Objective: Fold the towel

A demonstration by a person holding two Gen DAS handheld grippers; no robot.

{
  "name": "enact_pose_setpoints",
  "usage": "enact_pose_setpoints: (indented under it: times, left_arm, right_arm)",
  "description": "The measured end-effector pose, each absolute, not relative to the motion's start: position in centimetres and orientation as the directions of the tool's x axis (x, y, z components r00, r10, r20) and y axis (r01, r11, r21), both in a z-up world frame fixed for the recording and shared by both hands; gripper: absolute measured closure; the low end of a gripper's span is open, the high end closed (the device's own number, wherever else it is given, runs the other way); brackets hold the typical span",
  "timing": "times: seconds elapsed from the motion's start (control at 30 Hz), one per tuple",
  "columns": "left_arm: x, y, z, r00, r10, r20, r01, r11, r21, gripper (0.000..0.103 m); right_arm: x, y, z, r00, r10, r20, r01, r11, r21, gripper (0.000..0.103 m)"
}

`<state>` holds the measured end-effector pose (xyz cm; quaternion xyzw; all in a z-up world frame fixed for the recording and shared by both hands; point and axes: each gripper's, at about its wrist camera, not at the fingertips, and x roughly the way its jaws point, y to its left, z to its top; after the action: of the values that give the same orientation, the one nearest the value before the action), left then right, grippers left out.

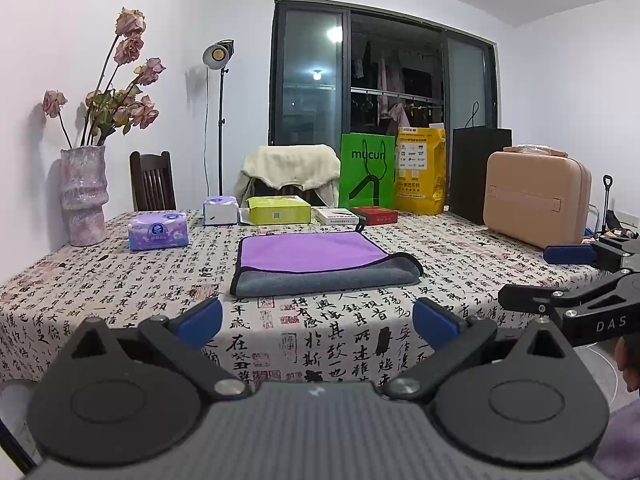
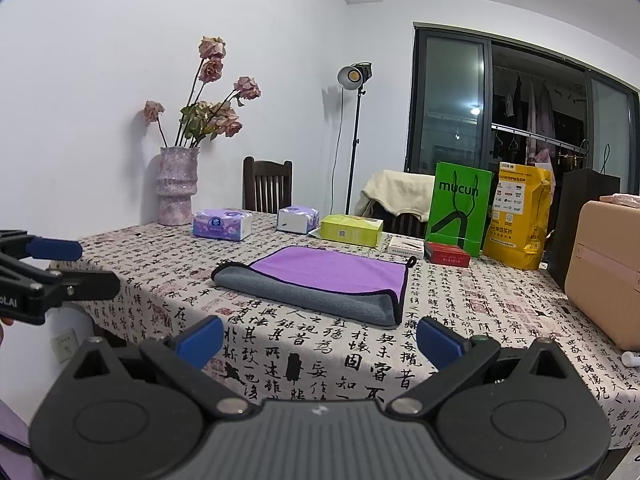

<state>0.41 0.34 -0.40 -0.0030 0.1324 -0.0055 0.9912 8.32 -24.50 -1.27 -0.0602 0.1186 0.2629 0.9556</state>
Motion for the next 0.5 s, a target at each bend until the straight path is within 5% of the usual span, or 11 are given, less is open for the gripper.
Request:
enact_pose_setpoints:
  times: [0.5]
  left_arm:
    - [0.45, 0.42, -0.29, 0.965, -0.014, -0.262, 0.013, 1.000, -0.005, 0.000]
  right_arm:
    - [8.21, -24.23, -1.23, 0.833, 0.488, -0.262, -0.517, 0.854, -0.054, 0.000]
